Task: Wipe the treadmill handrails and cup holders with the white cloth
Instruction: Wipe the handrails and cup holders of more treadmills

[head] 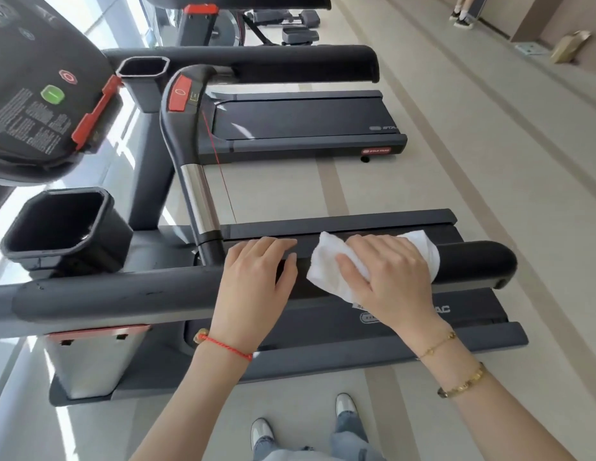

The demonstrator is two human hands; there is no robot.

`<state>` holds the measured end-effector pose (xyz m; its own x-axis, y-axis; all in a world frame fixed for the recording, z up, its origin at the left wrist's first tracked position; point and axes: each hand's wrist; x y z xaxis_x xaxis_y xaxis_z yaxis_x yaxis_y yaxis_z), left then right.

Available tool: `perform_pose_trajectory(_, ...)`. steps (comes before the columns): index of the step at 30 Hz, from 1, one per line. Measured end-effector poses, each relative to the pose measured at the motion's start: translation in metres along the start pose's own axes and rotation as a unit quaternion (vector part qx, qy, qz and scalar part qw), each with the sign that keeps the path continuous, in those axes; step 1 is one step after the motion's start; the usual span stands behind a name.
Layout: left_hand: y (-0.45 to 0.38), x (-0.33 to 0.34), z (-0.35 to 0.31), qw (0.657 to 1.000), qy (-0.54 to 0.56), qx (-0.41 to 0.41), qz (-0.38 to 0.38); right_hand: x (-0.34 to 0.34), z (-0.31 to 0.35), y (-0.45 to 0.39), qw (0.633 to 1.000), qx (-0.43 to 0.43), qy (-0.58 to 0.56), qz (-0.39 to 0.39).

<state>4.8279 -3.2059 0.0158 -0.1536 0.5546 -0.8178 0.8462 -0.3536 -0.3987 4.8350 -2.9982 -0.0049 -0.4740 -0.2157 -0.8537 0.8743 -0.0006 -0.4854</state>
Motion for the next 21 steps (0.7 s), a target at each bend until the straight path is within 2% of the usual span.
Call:
perform_pose_trajectory(4, -0.016, 0.024, -0.035, 1.000, 0.003, -0.014, -0.001, -0.018, -0.042, -0.006, 0.999, 0.023, 0.018, 0.043)
perform_pose_trajectory(7, -0.025, 0.041, -0.059, 1.000, -0.004, -0.022, 0.001, -0.029, -0.071, -0.016, 0.992, 0.035, 0.031, 0.115)
perform_pose_trajectory(10, -0.034, 0.056, -0.083, 0.999, -0.013, -0.031, 0.007, -0.040, -0.101, -0.029, 0.977, 0.053, -0.008, 0.206)
perform_pose_trajectory(12, -0.038, 0.065, -0.098, 0.999, -0.019, -0.034, 0.011, -0.045, -0.116, -0.029, 0.973, 0.033, -0.018, 0.228)
perform_pose_trajectory(14, -0.041, 0.074, -0.110, 0.999, -0.023, -0.035, 0.015, -0.049, -0.125, -0.021, 0.982, 0.003, -0.018, 0.186)
perform_pose_trajectory(17, -0.044, 0.084, -0.127, 0.999, -0.026, -0.033, 0.017, -0.049, -0.146, -0.002, 0.995, -0.028, -0.050, 0.077)
perform_pose_trajectory(19, -0.046, 0.091, -0.137, 0.999, -0.026, -0.028, 0.016, -0.048, -0.163, 0.012, 0.993, 0.009, -0.110, 0.035)
perform_pose_trajectory(21, -0.048, 0.096, -0.146, 0.999, -0.029, -0.024, 0.015, -0.047, -0.176, 0.019, 0.977, 0.094, -0.186, 0.053)
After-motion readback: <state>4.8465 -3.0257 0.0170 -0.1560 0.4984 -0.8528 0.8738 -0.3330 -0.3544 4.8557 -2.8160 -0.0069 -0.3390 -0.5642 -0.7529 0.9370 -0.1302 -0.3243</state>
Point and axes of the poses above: each hand's wrist, its own y-axis away from the middle knuckle, its own x-axis out of the palm, z = x × y, and after that the axes turned 8 degrees about x, right-handed
